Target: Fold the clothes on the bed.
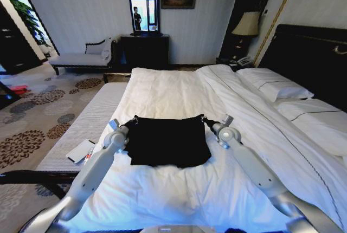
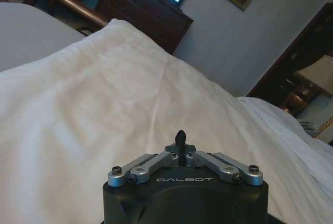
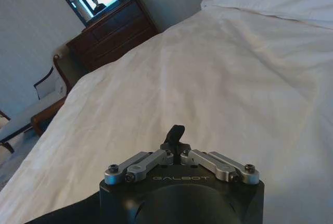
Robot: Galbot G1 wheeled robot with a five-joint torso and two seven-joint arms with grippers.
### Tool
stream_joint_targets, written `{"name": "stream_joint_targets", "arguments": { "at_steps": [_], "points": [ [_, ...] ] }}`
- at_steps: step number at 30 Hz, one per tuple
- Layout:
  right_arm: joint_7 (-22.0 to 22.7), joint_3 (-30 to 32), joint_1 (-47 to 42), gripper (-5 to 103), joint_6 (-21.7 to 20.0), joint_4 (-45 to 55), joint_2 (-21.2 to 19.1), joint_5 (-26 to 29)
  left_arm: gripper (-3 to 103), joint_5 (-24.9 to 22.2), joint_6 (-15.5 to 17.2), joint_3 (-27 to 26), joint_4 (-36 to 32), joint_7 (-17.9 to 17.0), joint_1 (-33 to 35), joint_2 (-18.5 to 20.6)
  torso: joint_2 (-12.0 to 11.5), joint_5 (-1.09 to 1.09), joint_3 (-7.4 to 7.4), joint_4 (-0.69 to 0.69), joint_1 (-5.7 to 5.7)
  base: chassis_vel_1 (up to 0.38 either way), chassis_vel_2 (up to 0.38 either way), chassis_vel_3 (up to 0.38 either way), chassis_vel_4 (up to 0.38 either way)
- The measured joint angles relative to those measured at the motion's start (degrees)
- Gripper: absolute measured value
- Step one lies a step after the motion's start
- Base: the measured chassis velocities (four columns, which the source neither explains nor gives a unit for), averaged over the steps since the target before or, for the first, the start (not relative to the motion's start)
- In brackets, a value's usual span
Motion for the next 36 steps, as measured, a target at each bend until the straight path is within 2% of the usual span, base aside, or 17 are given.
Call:
{"name": "stream_joint_targets", "arguments": {
  "at_steps": [8, 16, 19, 23, 28, 33, 36],
  "points": [
    [-2.7, -2.4, 5.0, 0, 1.3, -7.4, 2.6, -1.5, 1, 1.2, -0.5, 3.2, 7.8, 1.9, -5.4, -2.0, 0.0, -0.01, 0.00, 0.01, 0.00, 0.000, 0.000, 0.000, 0.000],
    [-4.5, -2.7, 5.8, 0, 2.9, -10.6, 4.1, -2.8, 1, 2.5, -1.4, 2.5, 10.0, 2.5, -5.1, -2.8, 0.0, -0.01, 0.00, 0.01, -0.01, 0.000, 0.000, 0.000, 0.000],
    [-5.7, -2.4, 5.2, 0, 4.2, -9.6, 3.5, -3.7, 1, 2.8, -2.2, 1.7, 8.4, 2.6, -4.0, -2.5, 0.0, 0.00, 0.00, 0.02, -0.01, 0.000, 0.000, 0.000, 0.000],
    [-8.9, -1.7, 2.5, 0, 6.7, -6.3, 1.4, -9.0, 1, 3.4, -2.9, 1.0, 3.6, 2.8, -1.1, -1.0, 0.0, -0.01, -0.01, 0.00, -0.02, 0.000, 0.000, 0.000, 0.000],
    [-9.3, 0.5, -1.3, 0, 8.6, -3.5, 0.9, -12.3, 1, 4.7, -3.6, 0.6, -1.2, 2.9, 2.6, -0.4, 0.0, 0.00, -0.02, 0.04, -0.03, 0.000, 0.000, 0.000, 0.000],
    [-10.1, 3.1, -7.3, 0, 9.6, 0.5, -0.5, -16.2, 1, 5.7, -4.3, -0.5, -6.6, 3.0, 7.9, 0.2, 0.0, 0.00, -0.02, -0.04, -0.02, 0.000, 0.000, 0.000, 0.000],
    [-10.1, 4.0, -10.4, 0, 9.8, 2.6, -0.9, -17.2, 1, 6.0, -4.4, -1.9, -9.3, 2.9, 11.5, 0.8, 0.0, -0.01, -0.02, -0.01, -0.03, 0.000, 0.000, 0.000, 0.000]
  ]
}}
